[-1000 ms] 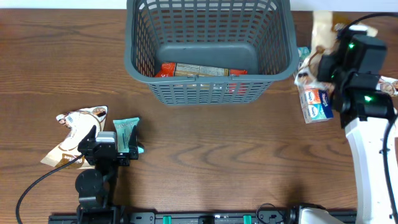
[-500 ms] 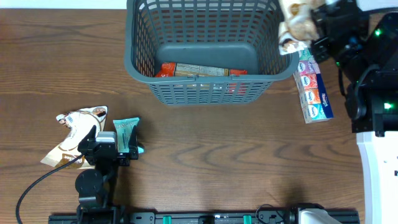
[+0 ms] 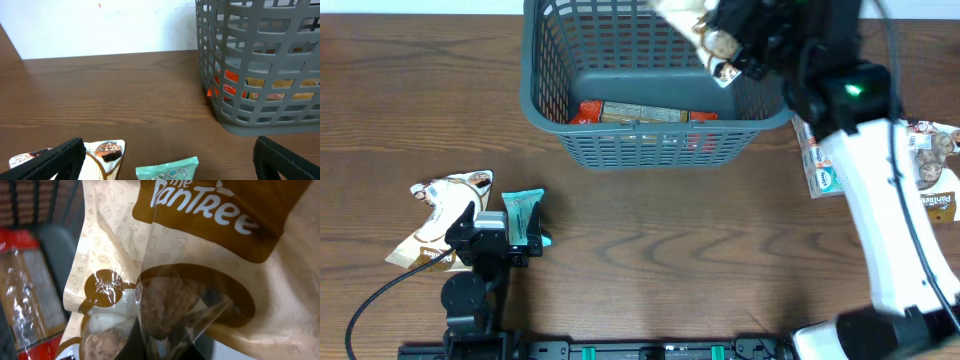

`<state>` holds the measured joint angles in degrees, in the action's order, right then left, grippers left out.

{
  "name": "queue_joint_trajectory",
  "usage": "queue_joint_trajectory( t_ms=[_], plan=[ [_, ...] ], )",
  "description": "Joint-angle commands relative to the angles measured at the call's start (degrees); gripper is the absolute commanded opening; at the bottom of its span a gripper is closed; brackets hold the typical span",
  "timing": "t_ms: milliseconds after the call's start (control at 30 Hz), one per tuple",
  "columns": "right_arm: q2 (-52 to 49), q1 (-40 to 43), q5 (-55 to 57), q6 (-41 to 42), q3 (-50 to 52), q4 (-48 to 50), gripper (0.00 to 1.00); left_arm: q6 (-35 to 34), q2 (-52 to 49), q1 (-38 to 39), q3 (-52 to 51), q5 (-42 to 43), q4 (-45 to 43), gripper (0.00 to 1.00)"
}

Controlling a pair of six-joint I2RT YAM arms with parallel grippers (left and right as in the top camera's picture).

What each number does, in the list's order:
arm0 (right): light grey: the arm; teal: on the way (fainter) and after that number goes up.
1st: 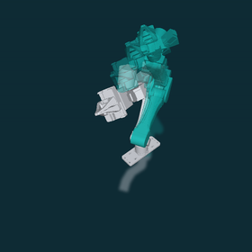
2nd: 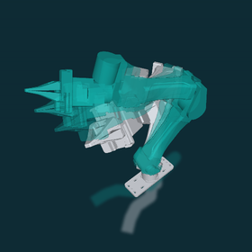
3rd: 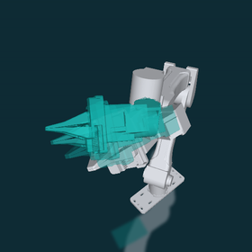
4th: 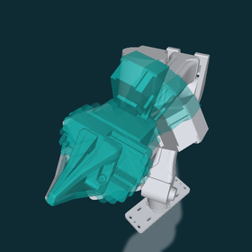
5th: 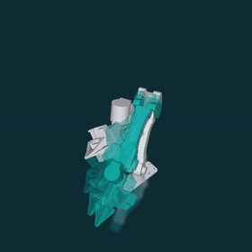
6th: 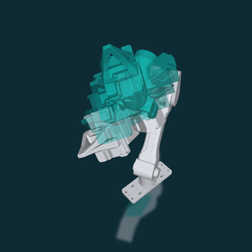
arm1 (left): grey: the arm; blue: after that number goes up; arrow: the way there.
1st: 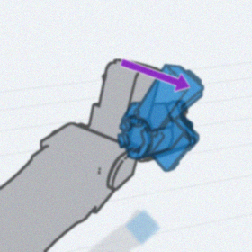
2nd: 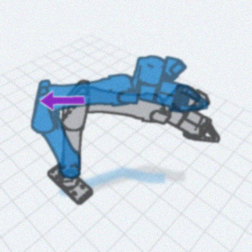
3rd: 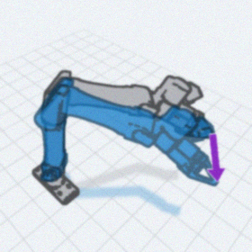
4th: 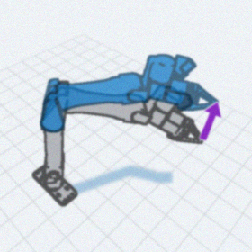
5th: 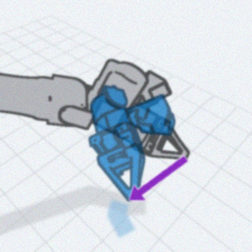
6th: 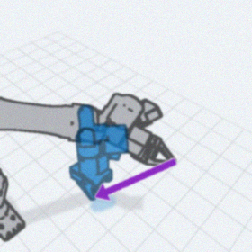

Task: Pack container
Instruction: 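Lift the Pantree pouch and carry it into the basket, then open the right gripper to drop the pouch and withdraw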

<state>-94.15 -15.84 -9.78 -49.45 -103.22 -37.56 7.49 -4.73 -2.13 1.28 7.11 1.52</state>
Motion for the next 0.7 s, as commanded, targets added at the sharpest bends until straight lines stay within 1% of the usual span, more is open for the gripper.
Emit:
queue_joint_trajectory(
  t_ms=[0, 133, 300, 533, 600, 667],
  plan=[
    [-3.3, -3.0, 1.2, -9.4, -2.3, -1.0, 0.01, -0.5, 0.0, 0.2, -0.9, 1.1, 1.9, 0.99],
    [-6.8, -5.0, 0.7, -9.6, -2.3, -4.0, 0.01, -0.5, 0.0, 0.2, -0.9, 1.1, 1.9, 0.99],
    [-11.7, -5.9, -3.9, -9.5, -2.3, -11.3, 0.01, -0.5, 0.0, 0.2, -0.9, 1.1, 1.9, 0.99],
    [-17.3, -5.9, -4.2, -9.3, -2.3, -19.0, 0.01, -0.5, 0.0, 0.2, -0.9, 1.3, 1.9, 0.99],
    [-18.6, -5.9, -4.0, -8.2, -2.3, -20.0, 0.19, -0.5, 0.0, 0.2, -0.9, 1.3, 1.9, 0.99],
    [-19.1, -5.9, -3.8, -7.5, -2.3, -20.3, 0.30, -0.6, 0.0, 0.2, -0.9, 1.3, 1.9, 0.98]
  ],
)
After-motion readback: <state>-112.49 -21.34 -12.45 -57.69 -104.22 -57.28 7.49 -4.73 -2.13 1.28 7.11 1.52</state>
